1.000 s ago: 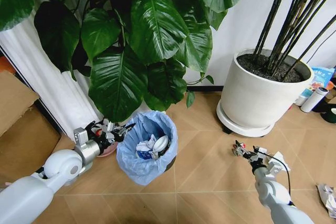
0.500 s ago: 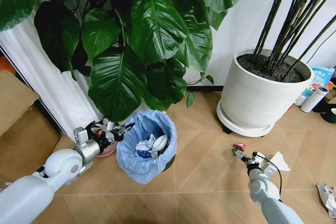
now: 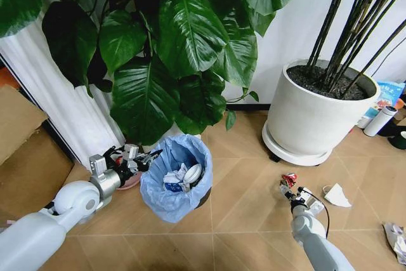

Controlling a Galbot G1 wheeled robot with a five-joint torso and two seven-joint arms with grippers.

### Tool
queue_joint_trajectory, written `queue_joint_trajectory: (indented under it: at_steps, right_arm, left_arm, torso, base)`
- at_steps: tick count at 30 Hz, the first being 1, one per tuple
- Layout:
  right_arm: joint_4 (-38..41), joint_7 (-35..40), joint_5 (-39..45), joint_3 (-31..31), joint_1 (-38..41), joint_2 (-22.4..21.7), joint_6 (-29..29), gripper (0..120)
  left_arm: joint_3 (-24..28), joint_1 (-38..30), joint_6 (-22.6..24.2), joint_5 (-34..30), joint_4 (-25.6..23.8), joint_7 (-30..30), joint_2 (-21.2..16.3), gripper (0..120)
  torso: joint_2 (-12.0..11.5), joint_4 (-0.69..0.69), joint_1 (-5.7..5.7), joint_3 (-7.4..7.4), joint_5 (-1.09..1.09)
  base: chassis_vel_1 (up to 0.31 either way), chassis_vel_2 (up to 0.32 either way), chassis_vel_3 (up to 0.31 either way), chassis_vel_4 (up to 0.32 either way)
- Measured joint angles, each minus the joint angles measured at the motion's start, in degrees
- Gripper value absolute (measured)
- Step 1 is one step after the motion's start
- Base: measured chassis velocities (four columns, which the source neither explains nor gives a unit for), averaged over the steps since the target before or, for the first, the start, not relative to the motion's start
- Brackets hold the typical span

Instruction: Pick up the trash bin and place the garbage on the floor into it.

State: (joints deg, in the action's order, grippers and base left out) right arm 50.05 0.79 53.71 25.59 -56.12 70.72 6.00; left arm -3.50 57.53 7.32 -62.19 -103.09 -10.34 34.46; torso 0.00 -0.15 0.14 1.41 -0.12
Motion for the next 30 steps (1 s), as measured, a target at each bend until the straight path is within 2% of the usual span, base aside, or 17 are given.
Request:
queue_joint_trajectory:
  at_steps: [4,30]
  right_arm:
    - [-1.32,-0.62,-0.54,0.33,0.81,-0.05,0.56,100]
    - [-10.25,-2.99,-0.8,0.73,8.17,0.64,1.51,100]
  left_arm:
    - [0.0,0.0,-0.01,0.05,0.0,0.01,0.14,0]
    - [0.23,-0.26,-0.08,0.08,0.55,0.16,0.51,0]
  torso:
    - [0.0,0.0,0.0,0.0,0.01]
    - [0.0,0.01,0.0,0.0,0.01]
  base:
    - [0.0,0.0,0.0,0.0]
    - [0.0,0.0,0.0,0.0]
